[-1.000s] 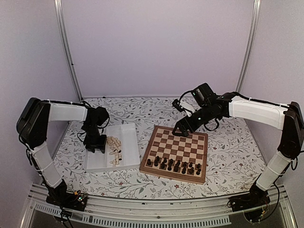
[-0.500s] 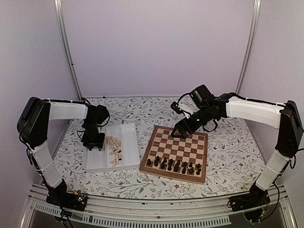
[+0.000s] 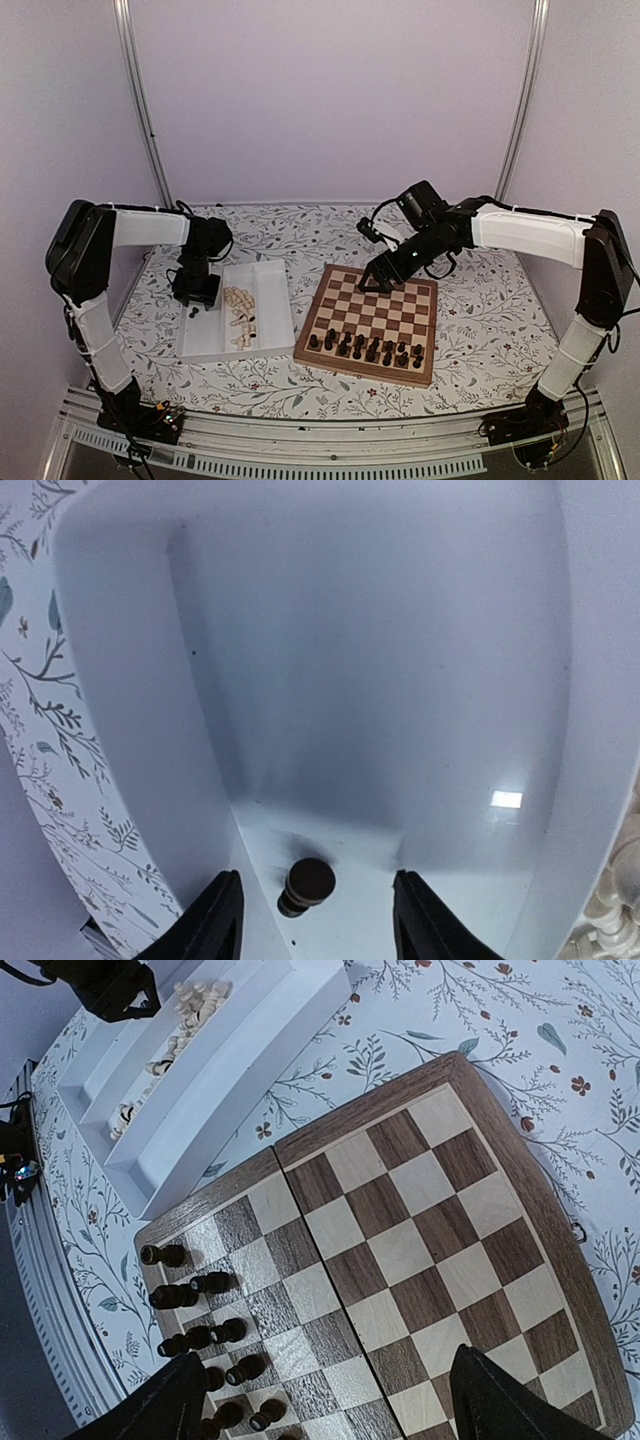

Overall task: Set up the chess pieces on the board
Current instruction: Pick up the chess piece from the storage box.

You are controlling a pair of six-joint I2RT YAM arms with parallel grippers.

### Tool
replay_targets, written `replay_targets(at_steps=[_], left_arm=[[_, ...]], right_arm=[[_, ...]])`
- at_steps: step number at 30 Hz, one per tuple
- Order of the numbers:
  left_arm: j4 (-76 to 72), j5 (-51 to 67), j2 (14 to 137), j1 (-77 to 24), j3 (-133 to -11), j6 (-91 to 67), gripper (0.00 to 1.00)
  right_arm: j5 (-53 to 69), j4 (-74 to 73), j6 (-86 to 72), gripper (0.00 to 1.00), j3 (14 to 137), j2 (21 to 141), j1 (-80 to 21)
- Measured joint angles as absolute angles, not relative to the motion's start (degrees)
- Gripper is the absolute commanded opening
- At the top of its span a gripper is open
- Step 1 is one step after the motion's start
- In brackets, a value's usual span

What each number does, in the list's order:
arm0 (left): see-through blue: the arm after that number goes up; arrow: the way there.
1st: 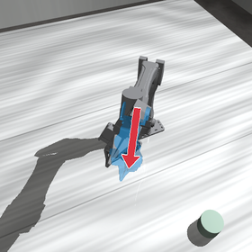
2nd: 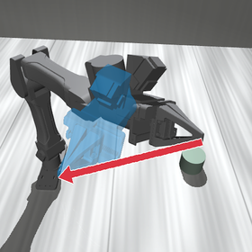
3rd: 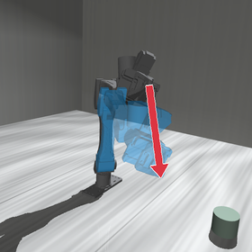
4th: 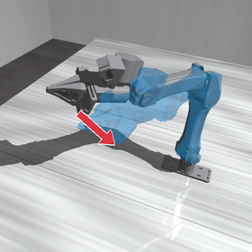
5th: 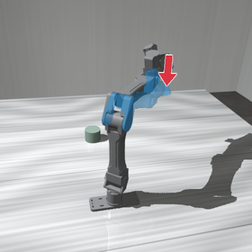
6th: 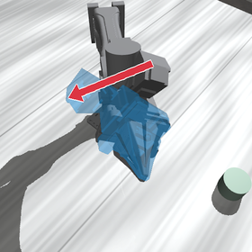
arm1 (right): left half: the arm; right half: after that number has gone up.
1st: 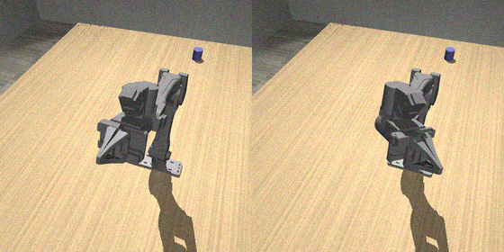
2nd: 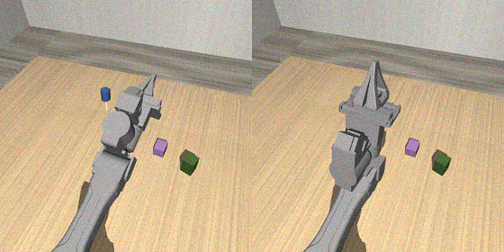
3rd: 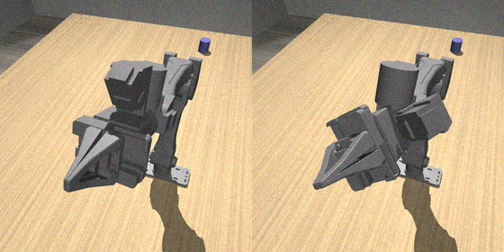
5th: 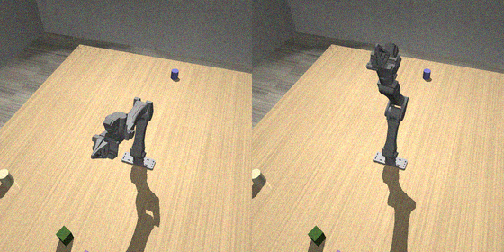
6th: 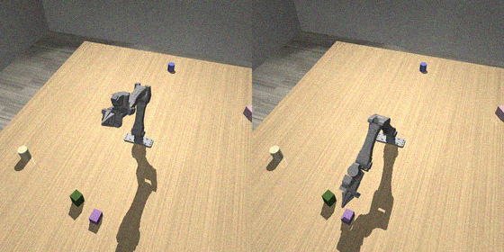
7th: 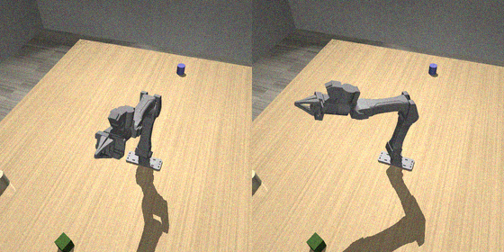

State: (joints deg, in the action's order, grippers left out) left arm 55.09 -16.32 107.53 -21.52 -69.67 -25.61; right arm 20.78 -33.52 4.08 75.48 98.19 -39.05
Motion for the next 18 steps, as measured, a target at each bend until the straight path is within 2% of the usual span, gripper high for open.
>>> replay_targets(at_steps=[8,18], left_arm=[[54.63,-16.27,109.21,-20.93,-69.93,-24.71,0.40],[54.52,-15.25,109.21,-20.88,-69.67,-24.45,0.30]], right_arm=[[21.69,-34.63,4.08,0.85,76.23,99.29,-39.05],[22.92,-34.98,4.05,0.83,76.66,100.36,-39.05]])
